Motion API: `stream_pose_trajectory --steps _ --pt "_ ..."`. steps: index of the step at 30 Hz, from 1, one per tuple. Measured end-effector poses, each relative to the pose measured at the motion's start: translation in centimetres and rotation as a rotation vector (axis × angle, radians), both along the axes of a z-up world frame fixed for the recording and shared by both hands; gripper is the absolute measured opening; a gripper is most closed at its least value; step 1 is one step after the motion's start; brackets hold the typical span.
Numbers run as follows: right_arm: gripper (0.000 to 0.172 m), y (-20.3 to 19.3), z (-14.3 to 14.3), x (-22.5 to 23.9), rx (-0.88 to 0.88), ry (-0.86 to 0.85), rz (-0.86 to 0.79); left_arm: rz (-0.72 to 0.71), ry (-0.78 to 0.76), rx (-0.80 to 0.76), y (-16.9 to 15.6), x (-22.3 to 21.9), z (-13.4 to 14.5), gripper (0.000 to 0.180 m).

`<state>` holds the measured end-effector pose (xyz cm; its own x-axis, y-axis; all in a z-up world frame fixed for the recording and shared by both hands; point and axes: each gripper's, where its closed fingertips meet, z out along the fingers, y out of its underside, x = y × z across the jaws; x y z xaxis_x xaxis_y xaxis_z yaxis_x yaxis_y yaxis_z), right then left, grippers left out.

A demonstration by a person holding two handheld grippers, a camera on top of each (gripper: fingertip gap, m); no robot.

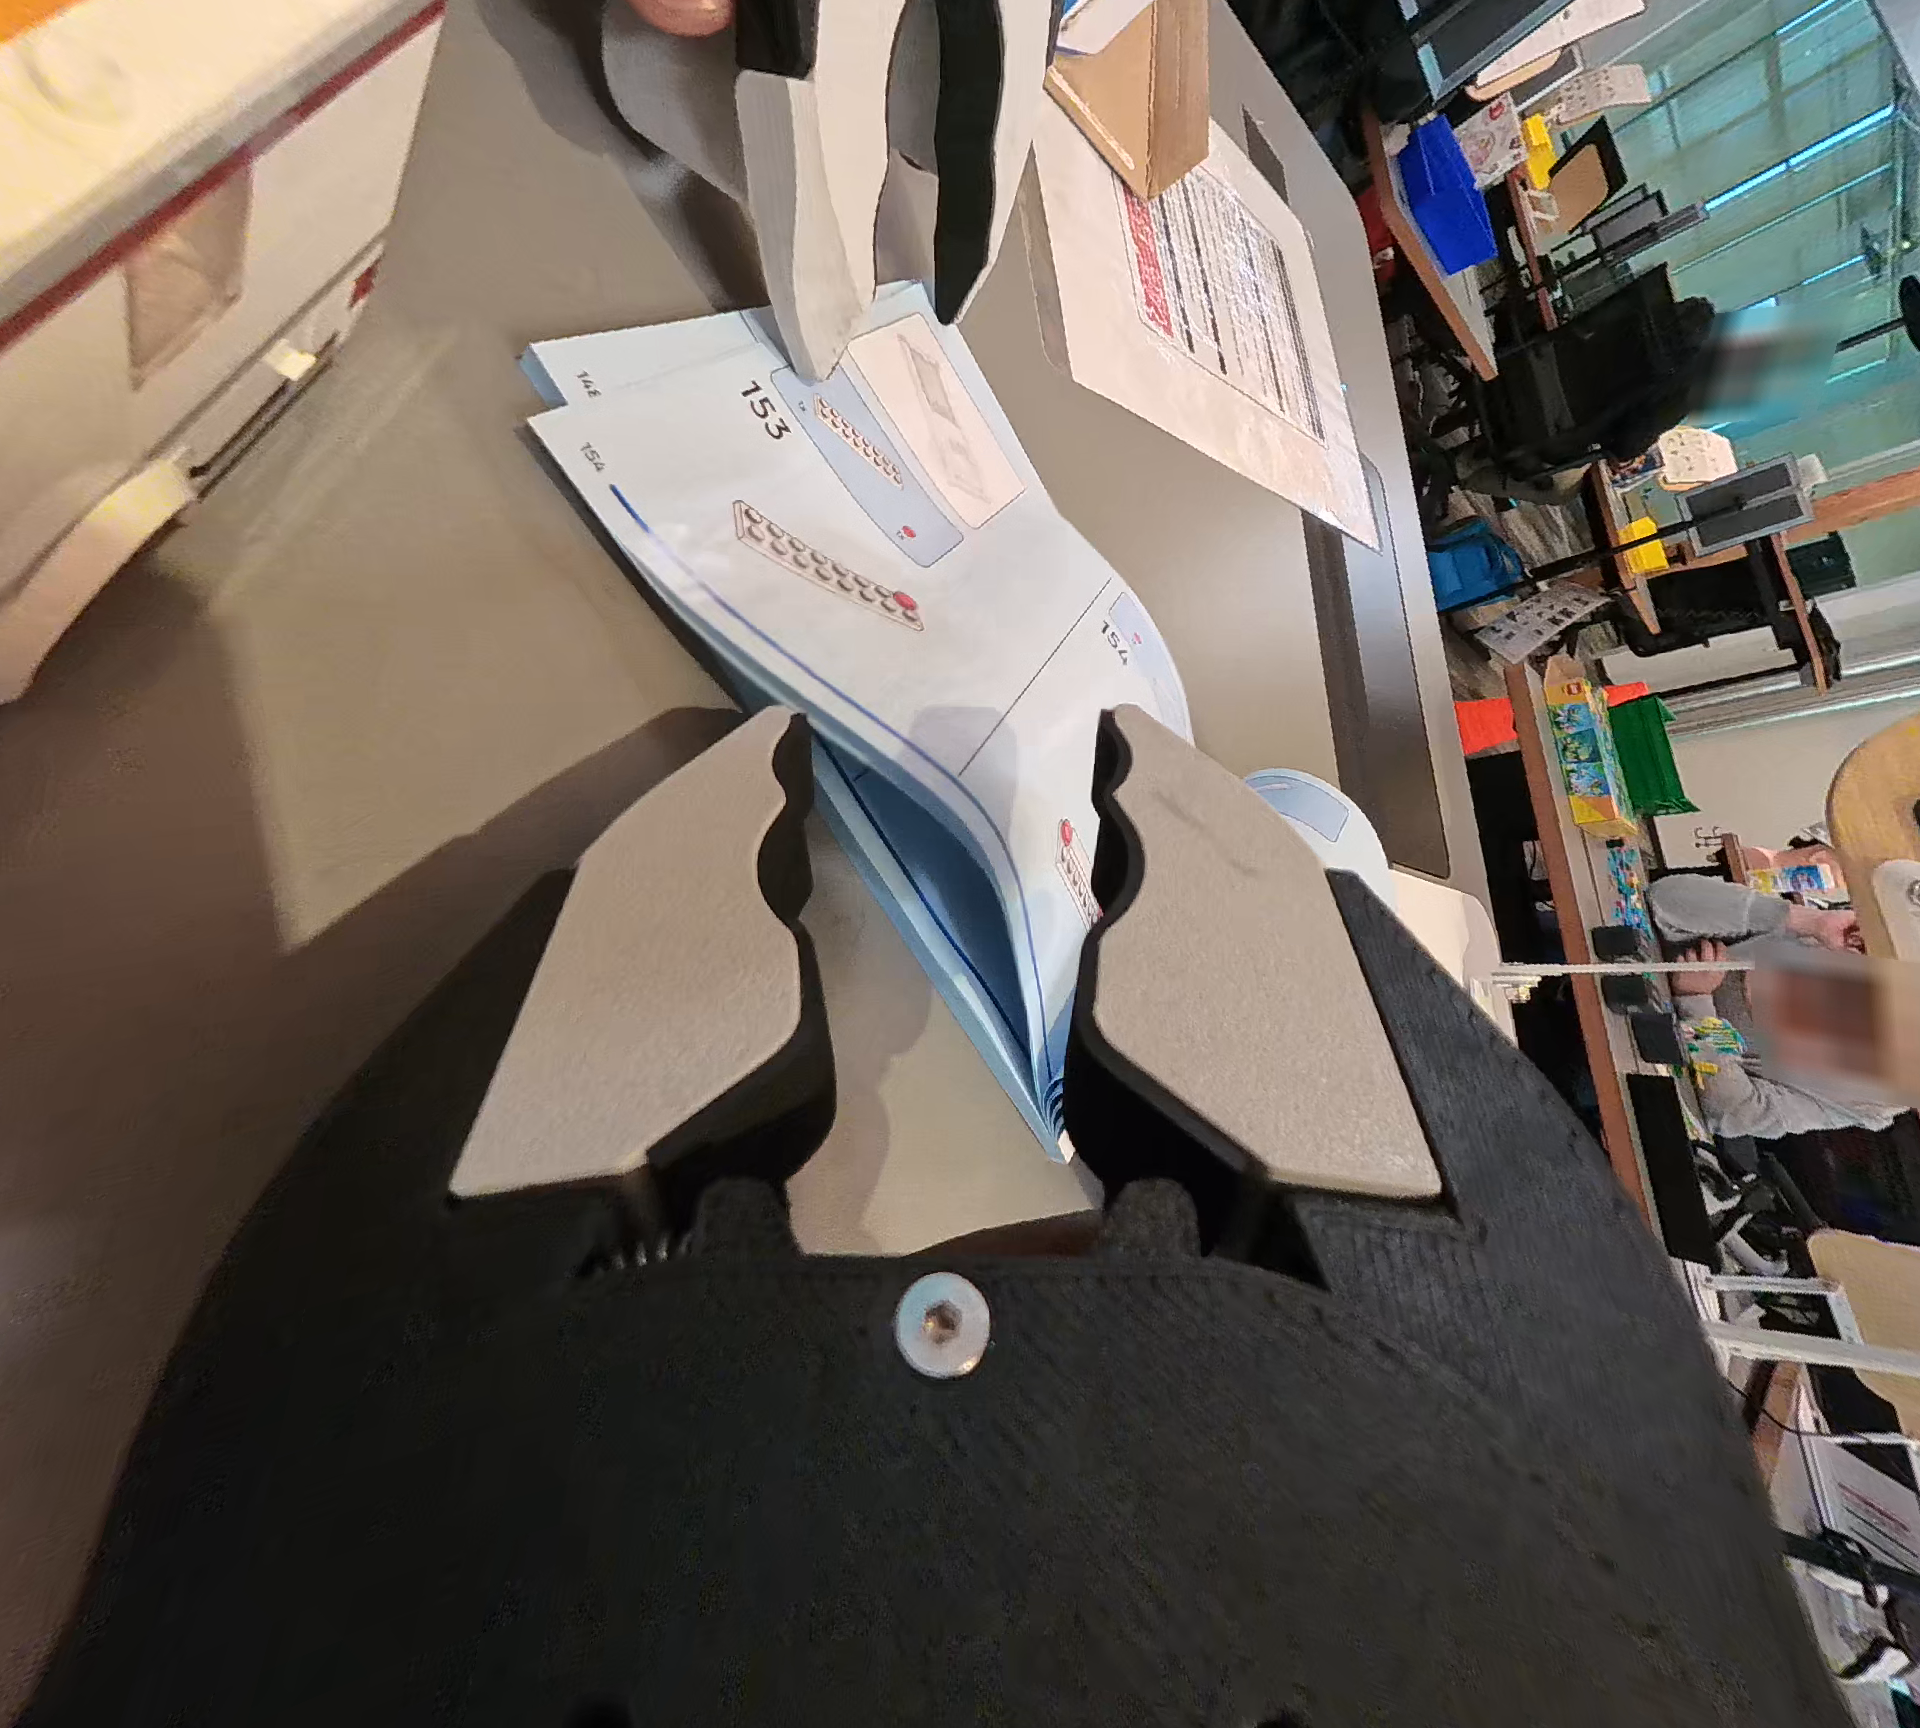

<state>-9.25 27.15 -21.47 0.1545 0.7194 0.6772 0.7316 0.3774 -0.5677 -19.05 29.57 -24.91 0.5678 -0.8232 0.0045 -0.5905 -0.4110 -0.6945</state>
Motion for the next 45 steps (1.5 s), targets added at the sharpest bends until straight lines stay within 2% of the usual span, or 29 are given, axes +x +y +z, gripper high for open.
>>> stream_pose_trajectory --steps 17,45 --pt "0.051 -0.29 0.88 -0.23 -0.048 0.068 0.008 0.001 0.0 0.0 0.01 0.0 0.0 0.056" --pt "0.051 0.32 0.18 0.17 -0.025 0.029 -0.02 0.003 -0.002 -0.001 0.02 0.0 0.0 0.056"
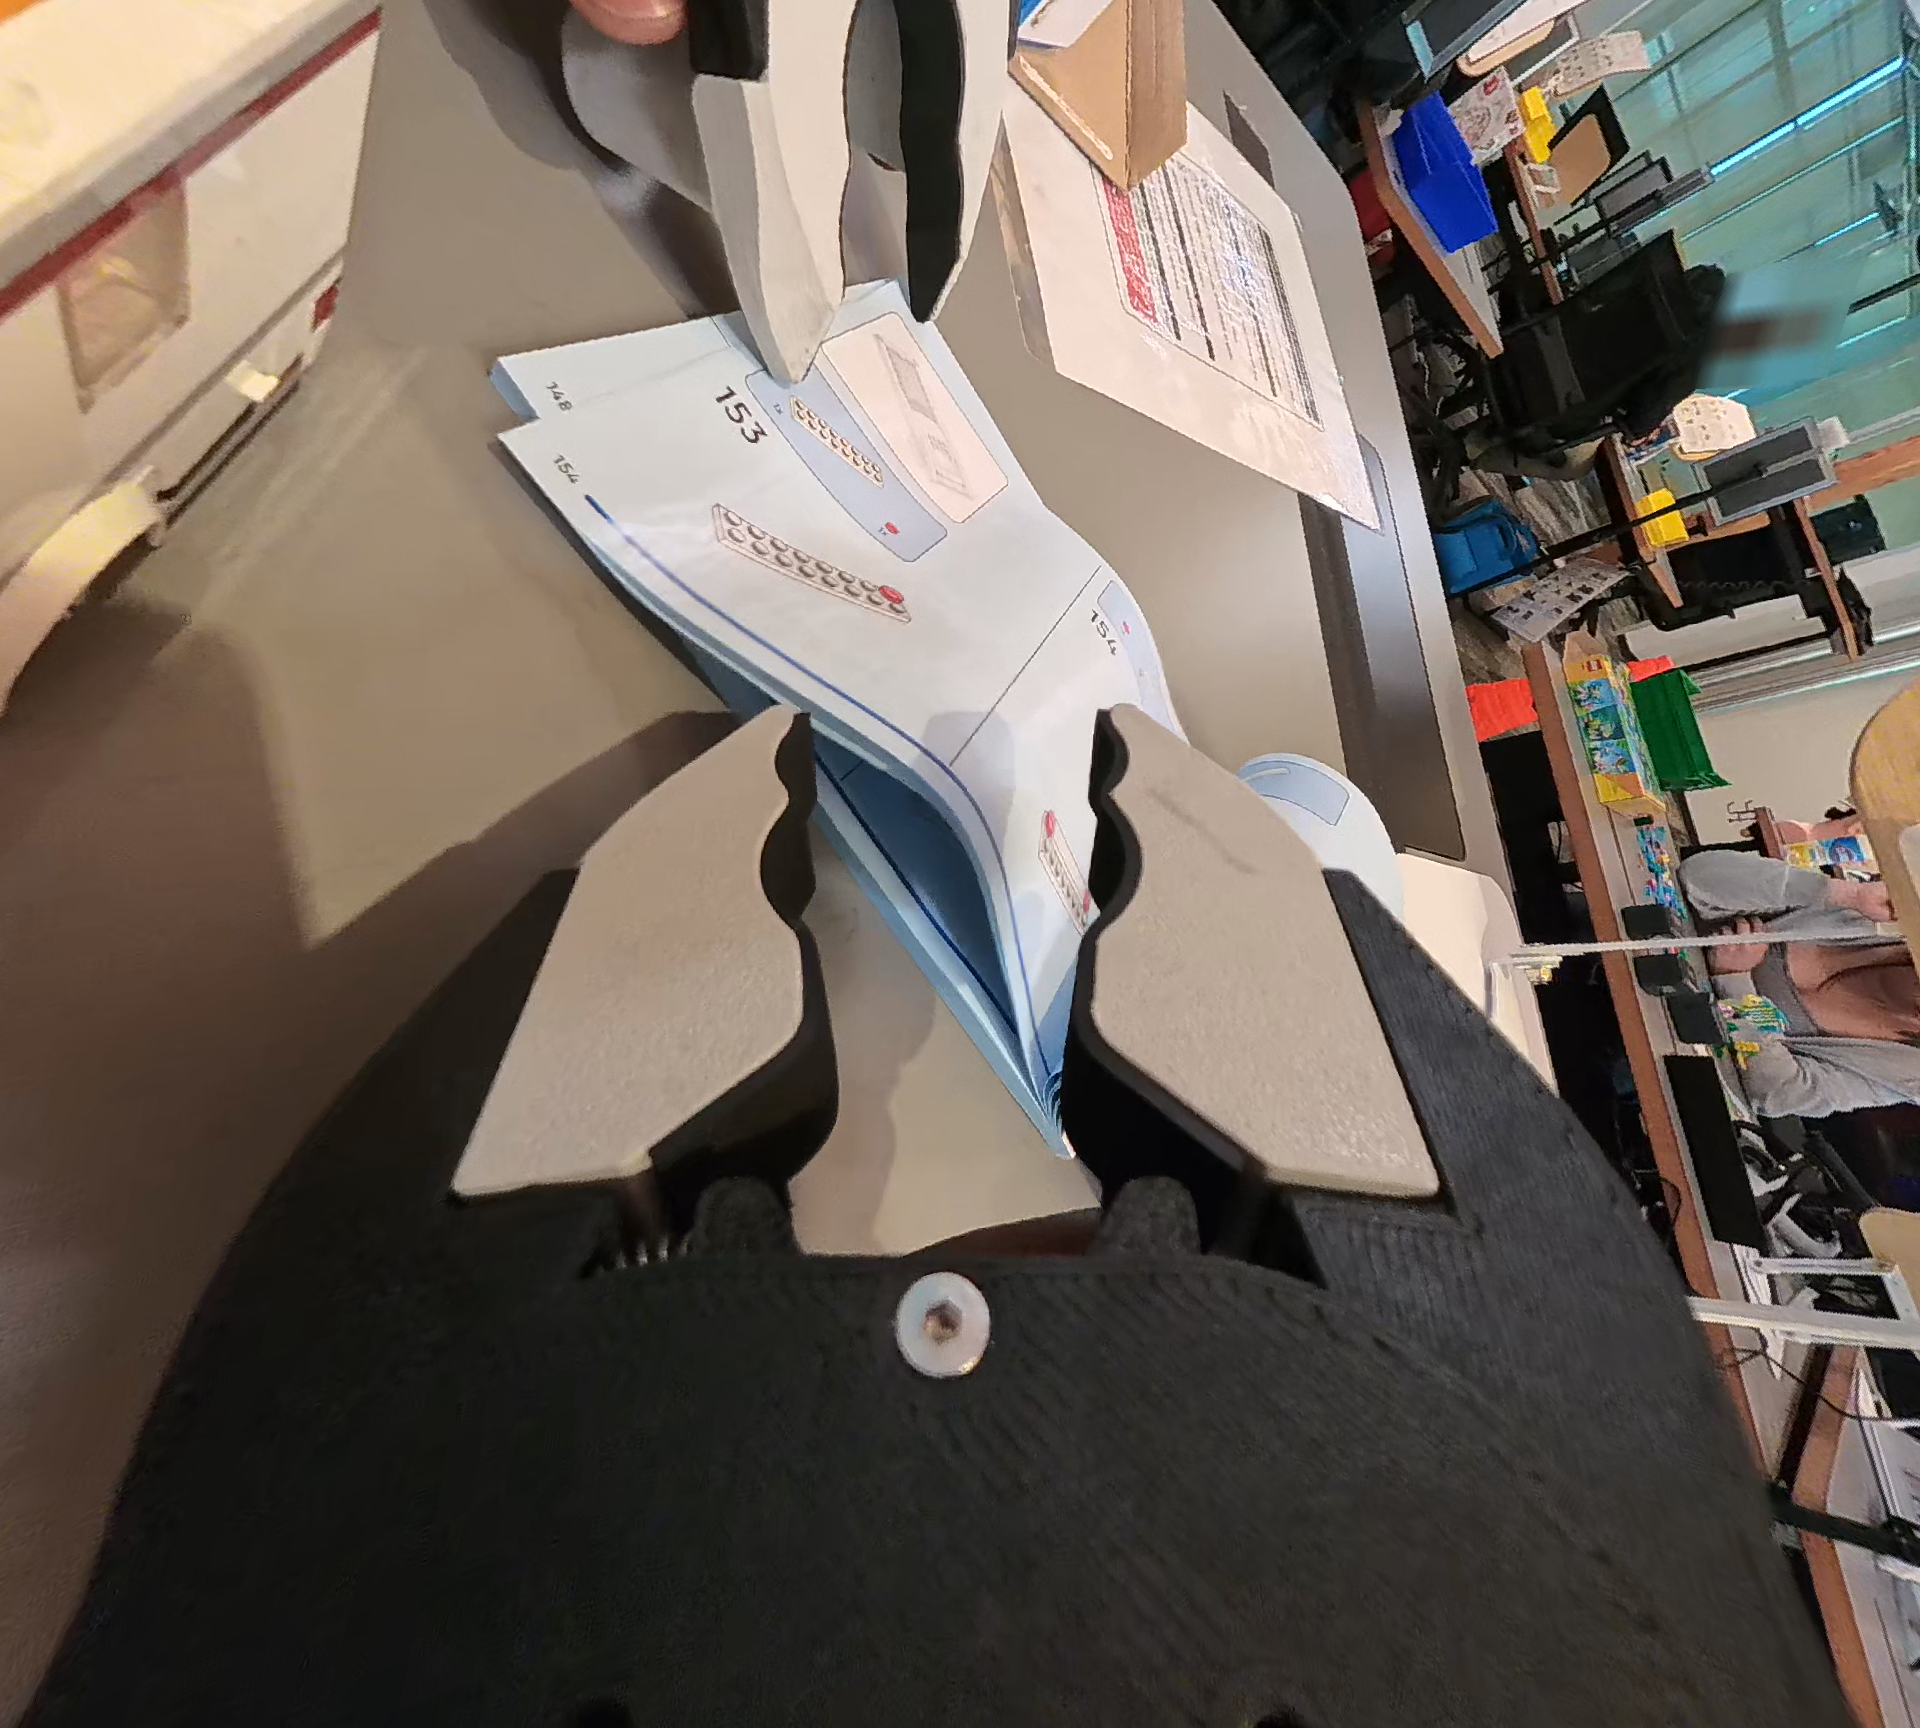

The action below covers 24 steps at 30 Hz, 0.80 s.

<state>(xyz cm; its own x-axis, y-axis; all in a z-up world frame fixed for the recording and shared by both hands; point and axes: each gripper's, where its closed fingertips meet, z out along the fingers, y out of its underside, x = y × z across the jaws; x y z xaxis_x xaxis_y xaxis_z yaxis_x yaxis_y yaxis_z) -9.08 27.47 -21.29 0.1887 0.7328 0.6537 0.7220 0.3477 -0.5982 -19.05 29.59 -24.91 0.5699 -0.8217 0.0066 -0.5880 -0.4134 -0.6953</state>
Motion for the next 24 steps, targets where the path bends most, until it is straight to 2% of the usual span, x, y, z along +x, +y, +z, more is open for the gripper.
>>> stream_pose_trajectory --steps 11,24 --pt "0.049 0.54 0.08 -0.05 -0.052 -0.013 -0.105 0.0 0.003 0.0 -0.01 -0.04 -0.01 0.056" --pt "0.047 0.78 0.83 -0.23 -0.187 0.092 -0.164 0.004 0.01 0.004 0.04 -0.21 0.08 0.055"
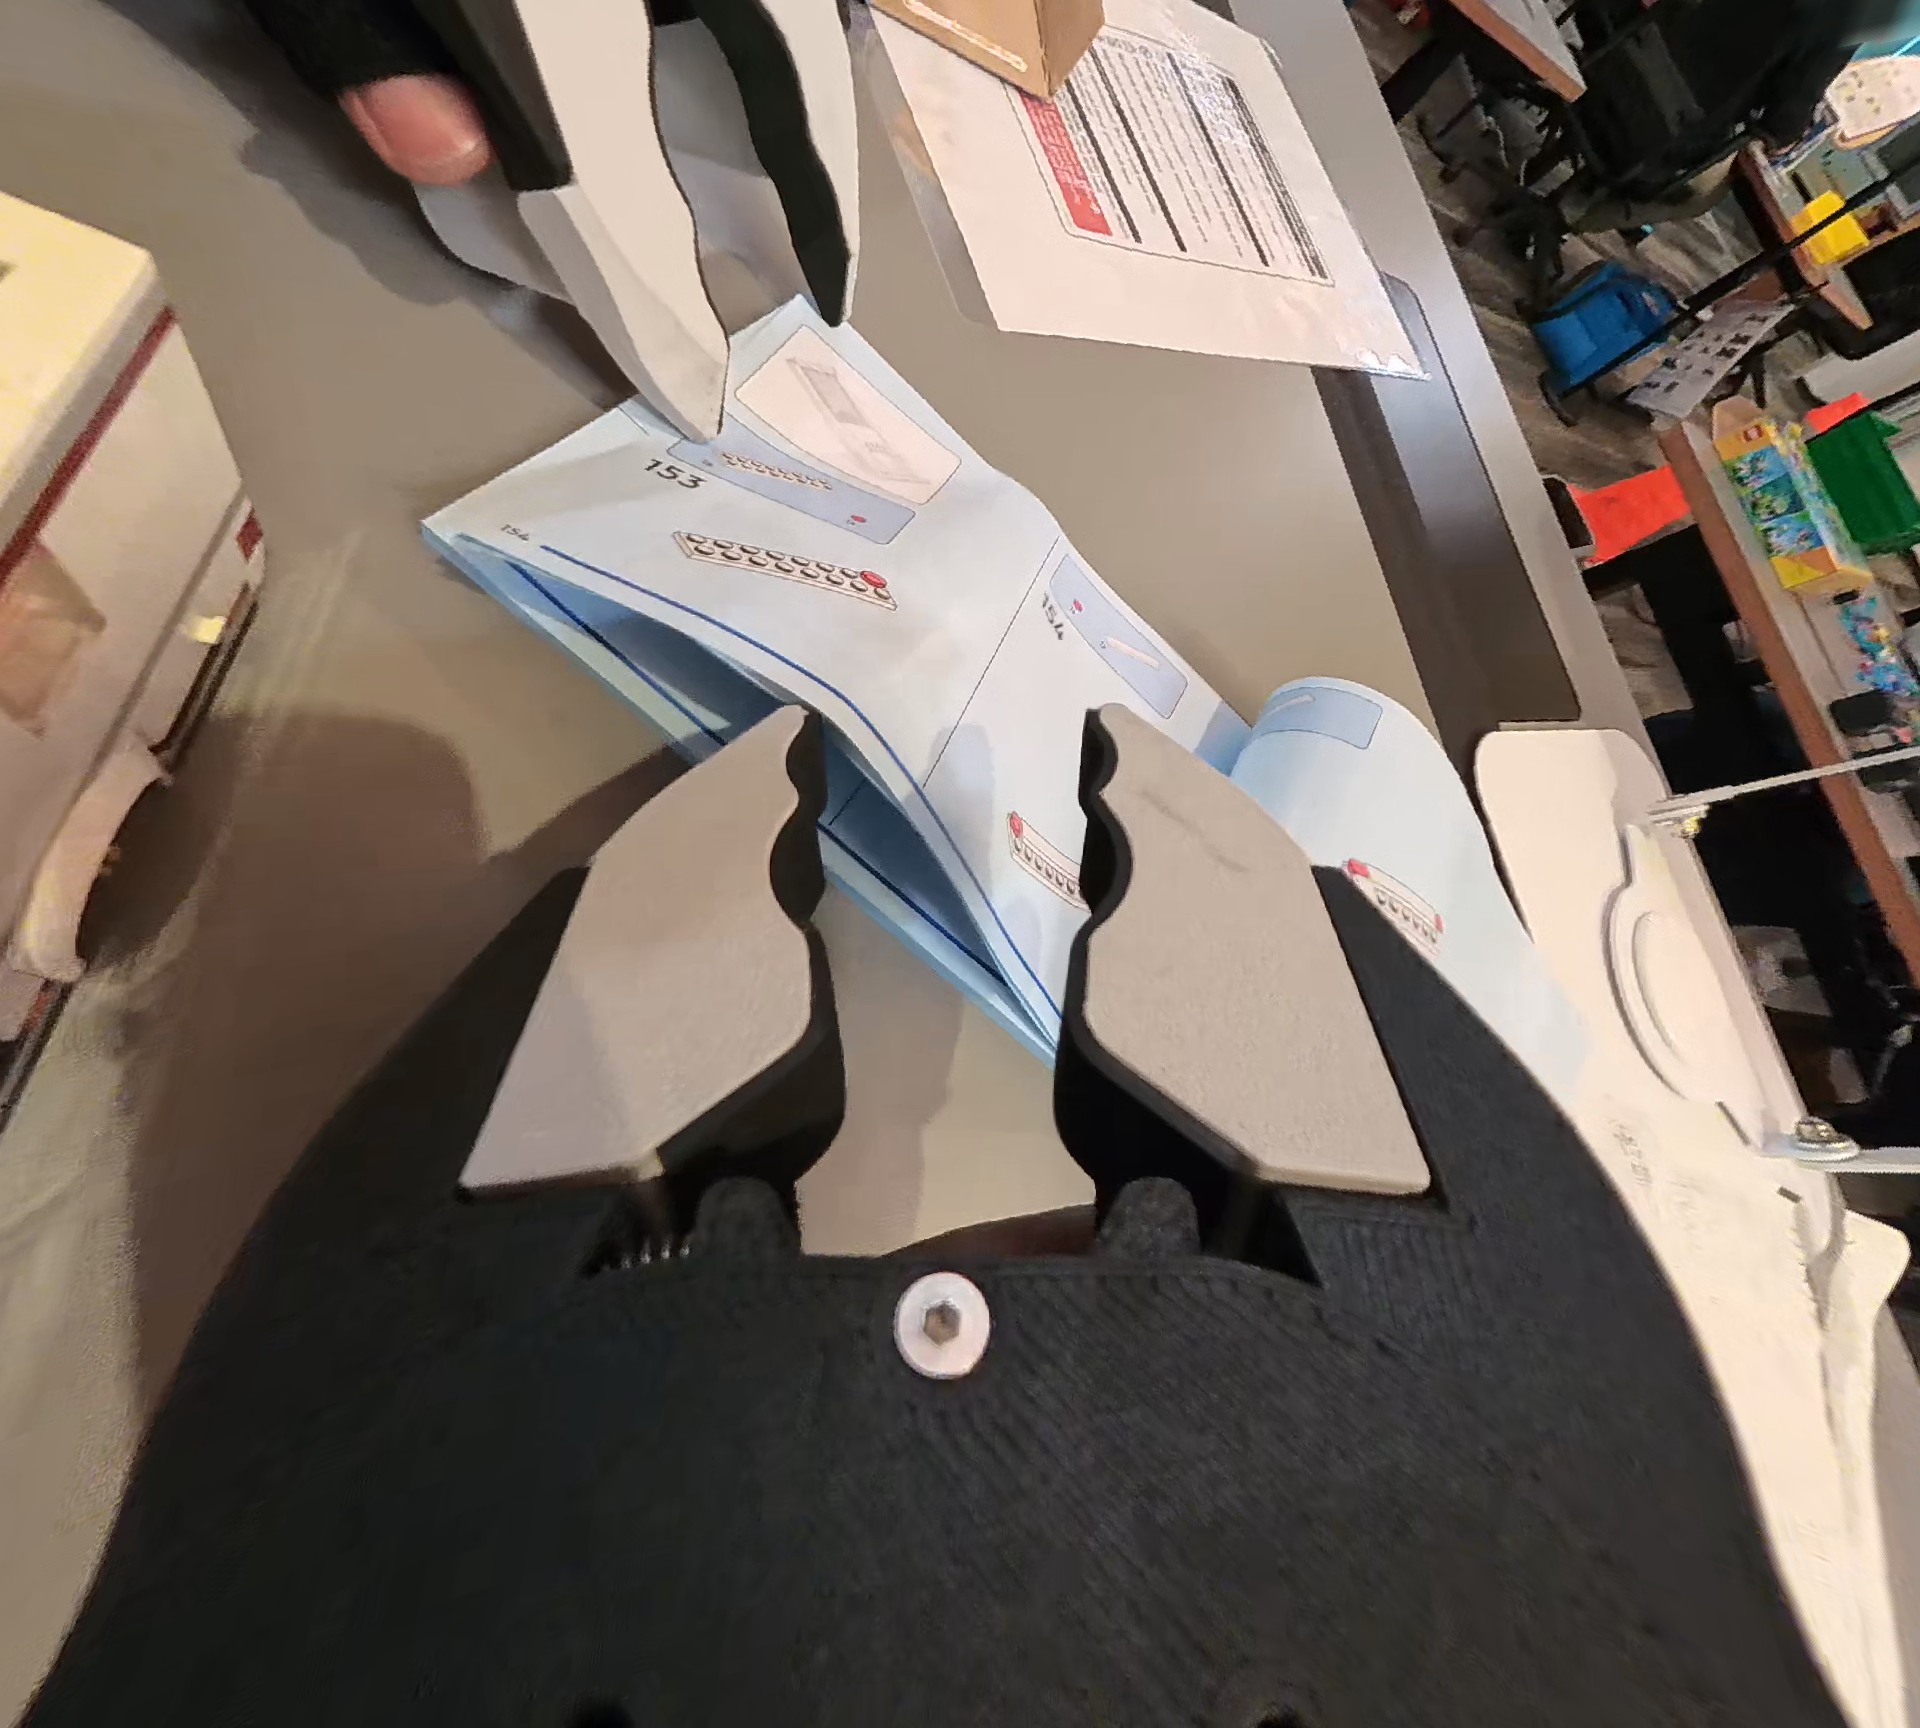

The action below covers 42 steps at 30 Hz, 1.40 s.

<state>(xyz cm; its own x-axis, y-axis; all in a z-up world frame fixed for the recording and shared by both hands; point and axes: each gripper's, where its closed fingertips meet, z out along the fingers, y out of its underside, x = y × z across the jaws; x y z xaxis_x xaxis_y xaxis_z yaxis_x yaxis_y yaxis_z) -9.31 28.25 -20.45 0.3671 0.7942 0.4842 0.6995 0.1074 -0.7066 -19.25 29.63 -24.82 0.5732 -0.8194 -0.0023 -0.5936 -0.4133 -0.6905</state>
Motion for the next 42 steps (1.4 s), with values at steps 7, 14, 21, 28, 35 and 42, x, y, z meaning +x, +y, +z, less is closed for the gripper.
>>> stream_pose_trajectory --steps 7,14,21,28,35,42 --pt "0.046 0.5 0.0 0.2 -0.036 0.042 -0.023 0.018 -0.024 0.028 0.4 -0.3 0.8 0.056" --pt "0.046 0.7 0.0 0.2 -0.068 0.078 -0.038 0.027 -0.103 0.035 0.6 -0.7 2.3 0.059" --pt "0.045 1.1 0.3 0.3 -0.089 0.124 -0.059 -0.065 -0.151 0.097 -0.3 -0.2 4.1 0.076" --pt "0.045 1.0 0.1 0.3 -0.088 0.118 -0.055 -0.106 -0.083 0.147 -0.6 0.6 3.5 0.081" --pt "0.045 0.9 -0.1 0.3 -0.086 0.106 -0.051 -0.076 -0.131 0.136 -0.3 0.1 4.2 0.08" --pt "0.045 0.9 0.0 0.3 -0.083 0.11 -0.051 -0.081 -0.126 0.129 -0.4 -0.2 4.1 0.08"
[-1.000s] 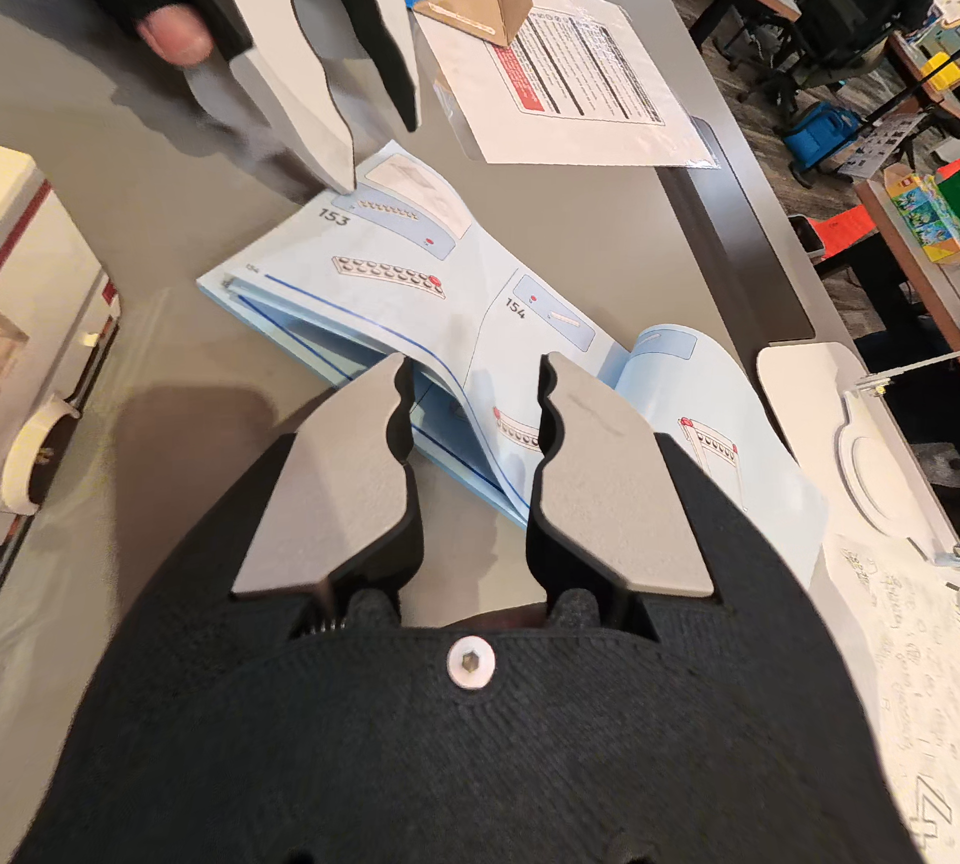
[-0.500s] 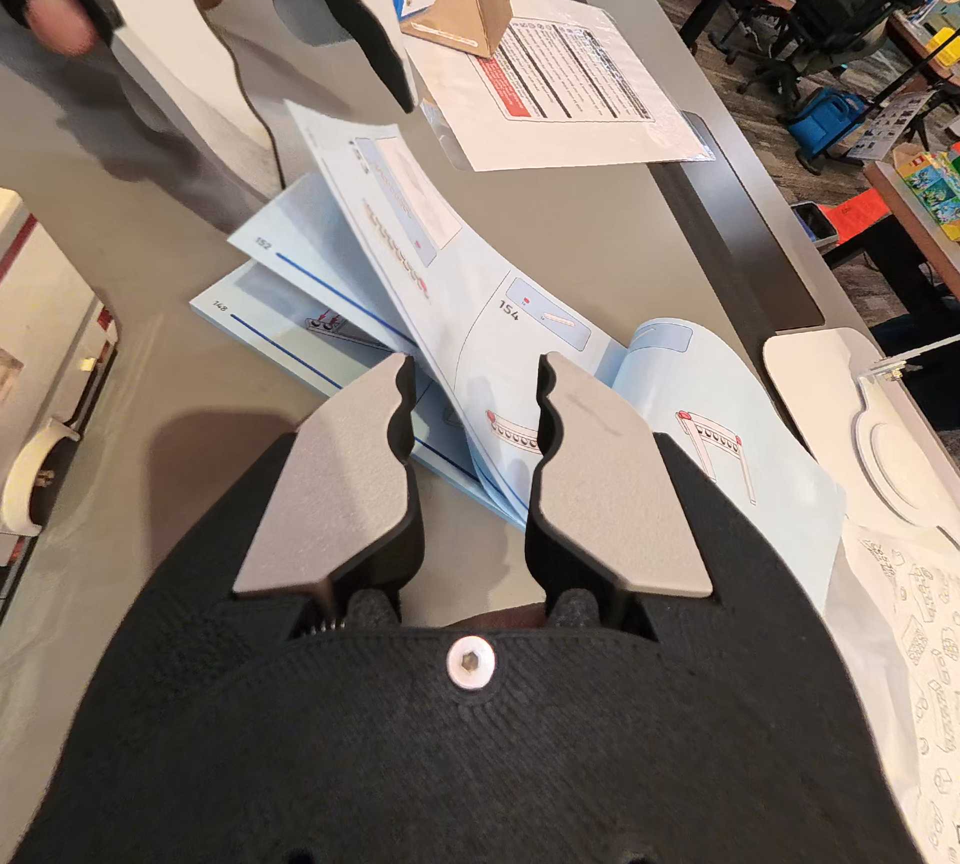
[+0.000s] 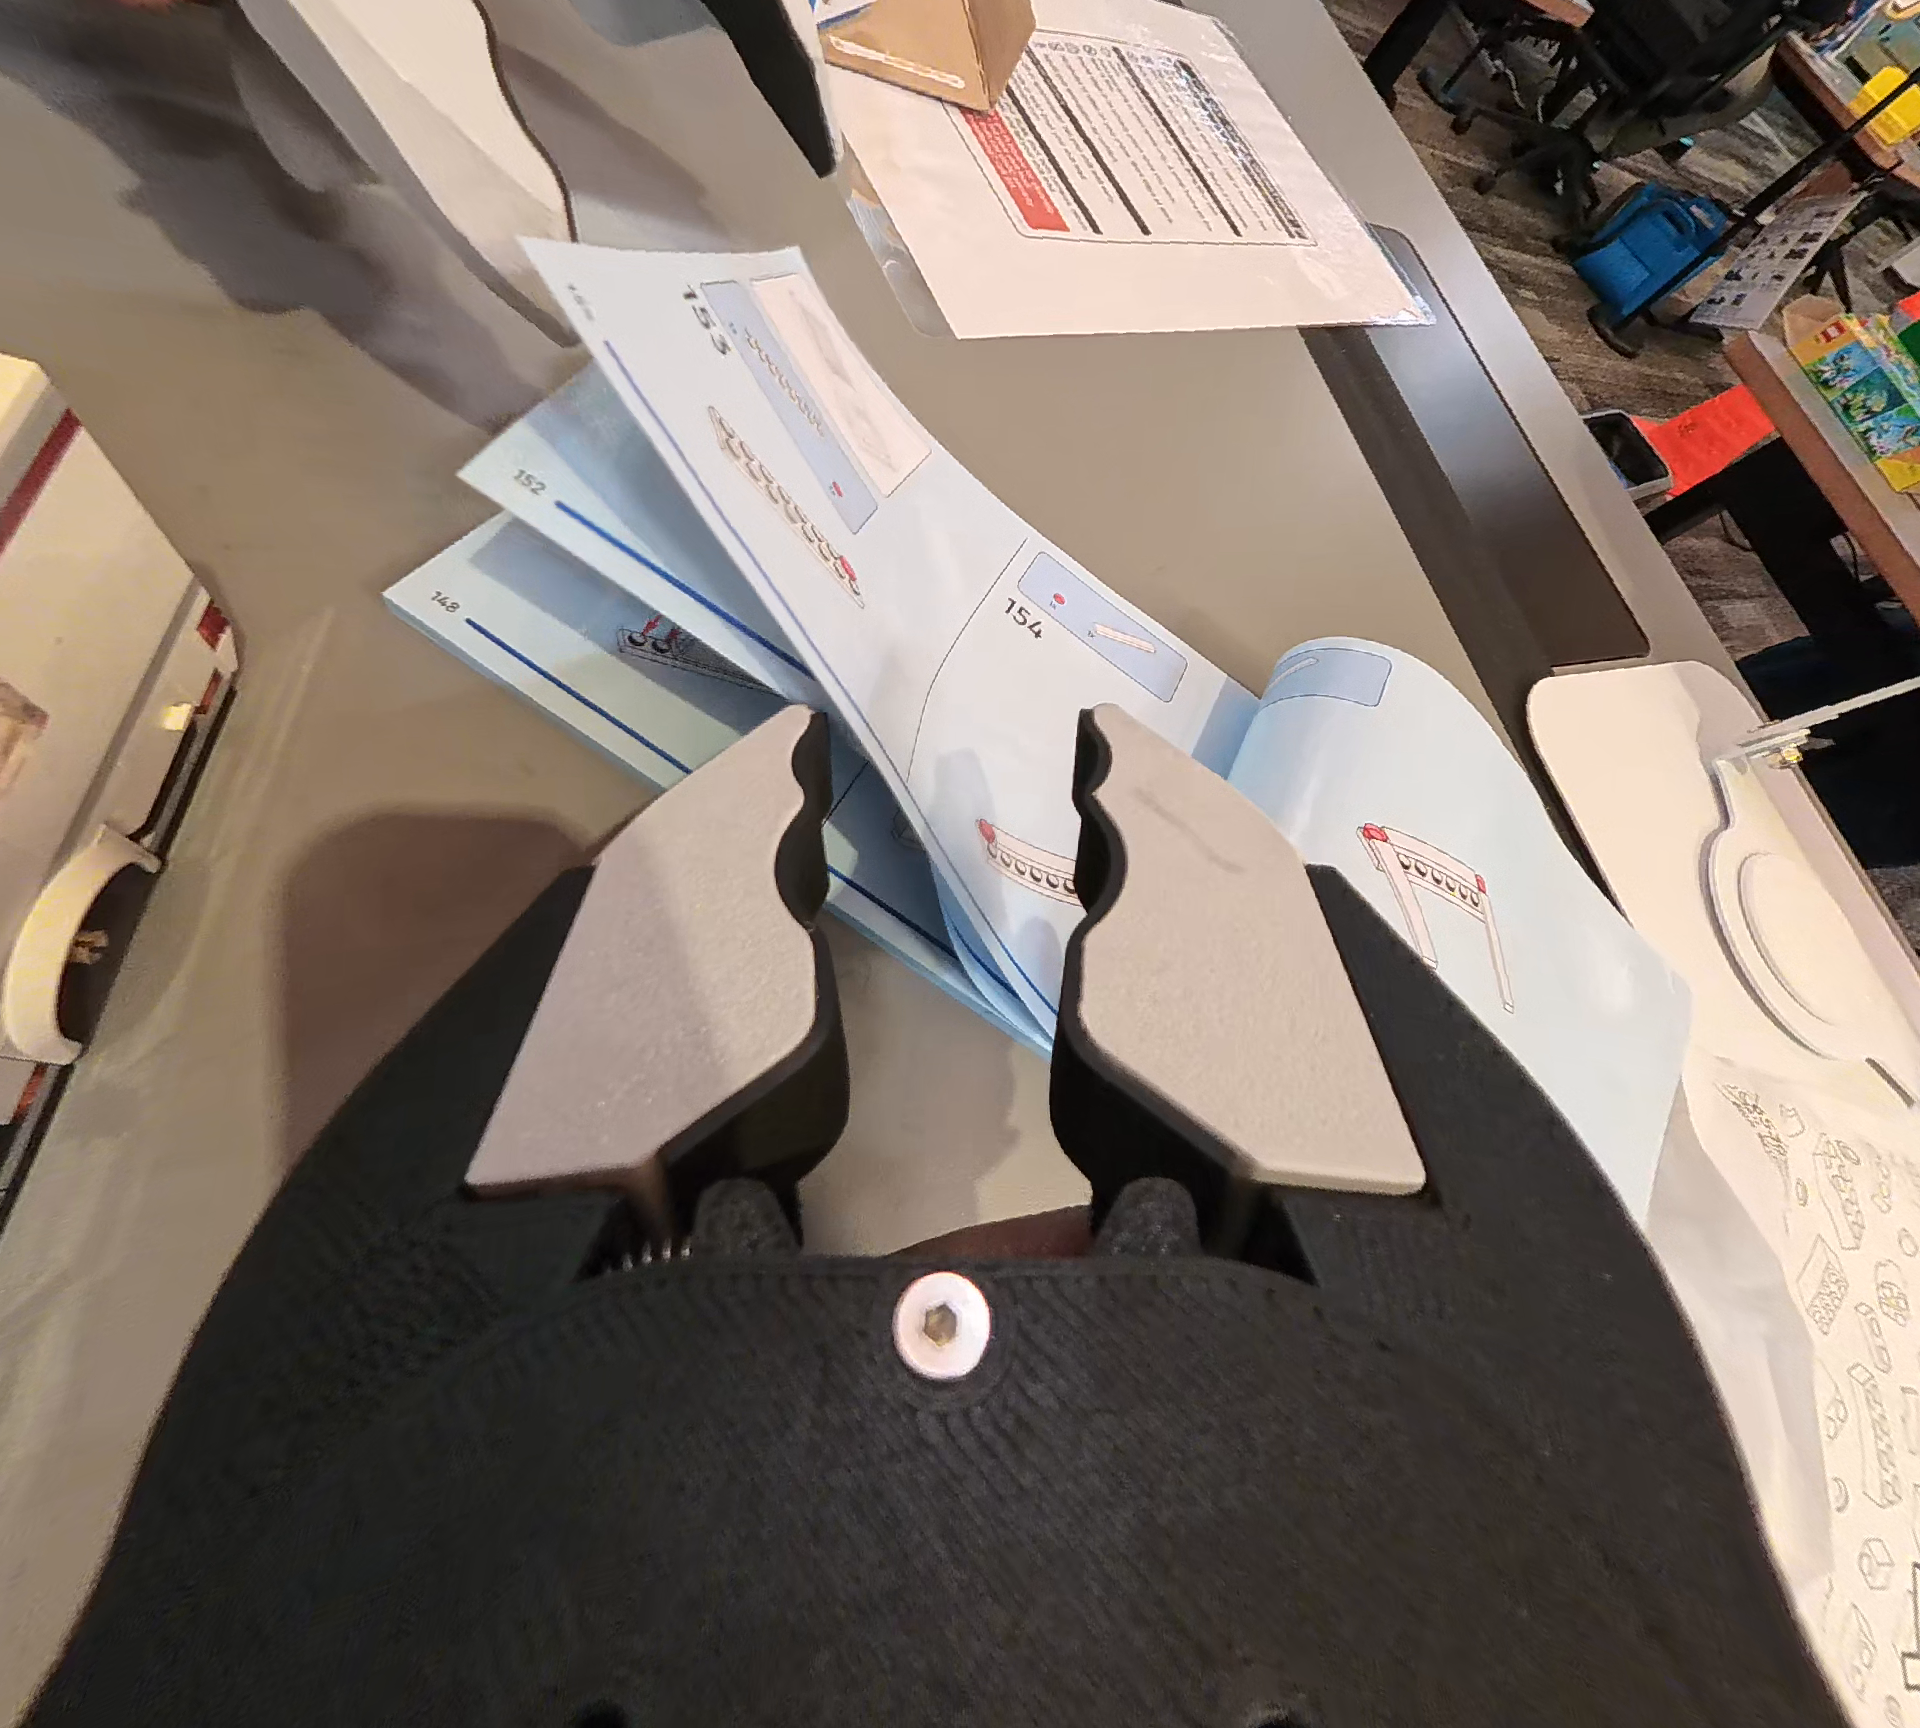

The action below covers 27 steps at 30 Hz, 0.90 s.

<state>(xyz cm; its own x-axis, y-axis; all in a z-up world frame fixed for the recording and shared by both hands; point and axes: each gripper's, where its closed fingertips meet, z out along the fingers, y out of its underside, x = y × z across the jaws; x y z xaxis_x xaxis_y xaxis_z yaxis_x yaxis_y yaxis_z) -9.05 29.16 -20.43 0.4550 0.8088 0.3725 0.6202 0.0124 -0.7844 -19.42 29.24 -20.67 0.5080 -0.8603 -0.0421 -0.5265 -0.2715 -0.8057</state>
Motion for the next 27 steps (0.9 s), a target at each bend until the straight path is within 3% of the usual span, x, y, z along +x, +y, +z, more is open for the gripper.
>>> stream_pose_trajectory --steps 12,20,27 --pt "0.045 -0.4 -0.4 -0.3 0.007 -0.025 0.029 -0.021 -0.028 0.066 0.0 0.9 0.8 0.073" --pt "0.046 -1.8 -0.6 -1.1 0.009 -0.058 0.111 -0.056 -0.023 0.148 -0.3 2.4 0.9 0.054" --pt "0.046 -2.9 -0.4 -2.1 -0.045 -0.013 0.154 -0.094 -0.014 0.195 -0.7 3.3 0.7 0.026"
